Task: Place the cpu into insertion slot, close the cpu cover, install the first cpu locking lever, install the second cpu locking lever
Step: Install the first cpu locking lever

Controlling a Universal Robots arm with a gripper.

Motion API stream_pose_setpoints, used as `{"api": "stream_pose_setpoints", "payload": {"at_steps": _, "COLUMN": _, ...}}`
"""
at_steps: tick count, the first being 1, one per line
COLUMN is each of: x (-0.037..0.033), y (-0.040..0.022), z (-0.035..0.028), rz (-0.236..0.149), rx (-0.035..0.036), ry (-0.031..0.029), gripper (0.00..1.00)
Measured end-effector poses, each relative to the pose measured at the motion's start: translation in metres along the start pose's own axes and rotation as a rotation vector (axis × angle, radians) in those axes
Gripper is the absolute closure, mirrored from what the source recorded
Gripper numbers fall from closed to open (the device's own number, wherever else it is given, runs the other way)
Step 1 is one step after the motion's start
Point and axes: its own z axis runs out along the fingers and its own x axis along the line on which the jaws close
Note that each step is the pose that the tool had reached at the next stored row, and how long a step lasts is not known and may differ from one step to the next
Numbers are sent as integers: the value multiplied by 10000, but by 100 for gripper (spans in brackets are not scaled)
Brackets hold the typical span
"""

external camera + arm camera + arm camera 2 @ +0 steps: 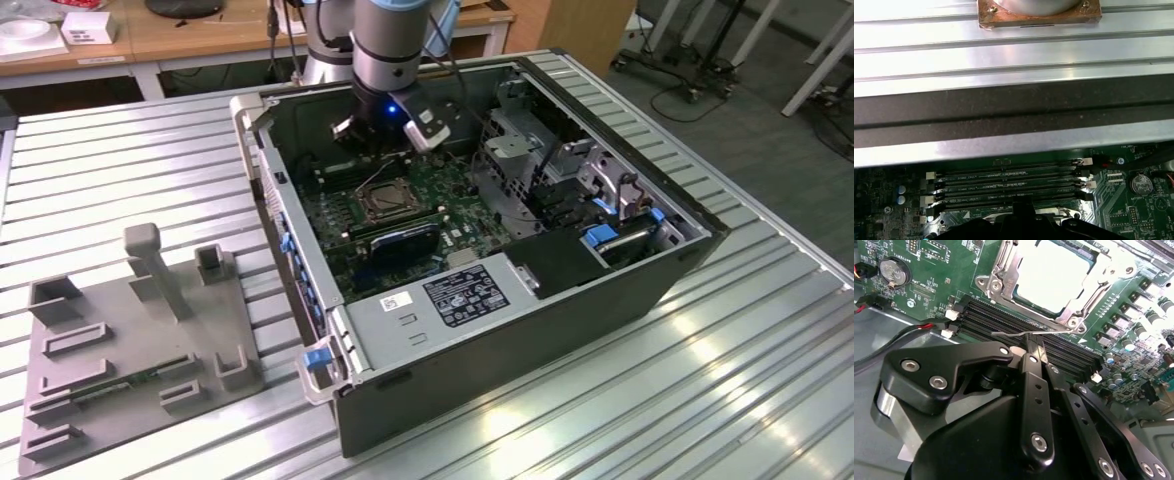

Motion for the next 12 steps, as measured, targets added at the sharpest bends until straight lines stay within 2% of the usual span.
{"api": "stream_pose_setpoints", "payload": {"at_steps": 12, "x": -5, "y": -6, "z": 20, "rz": 1, "rx": -2, "ry": -1, "gripper": 89}}
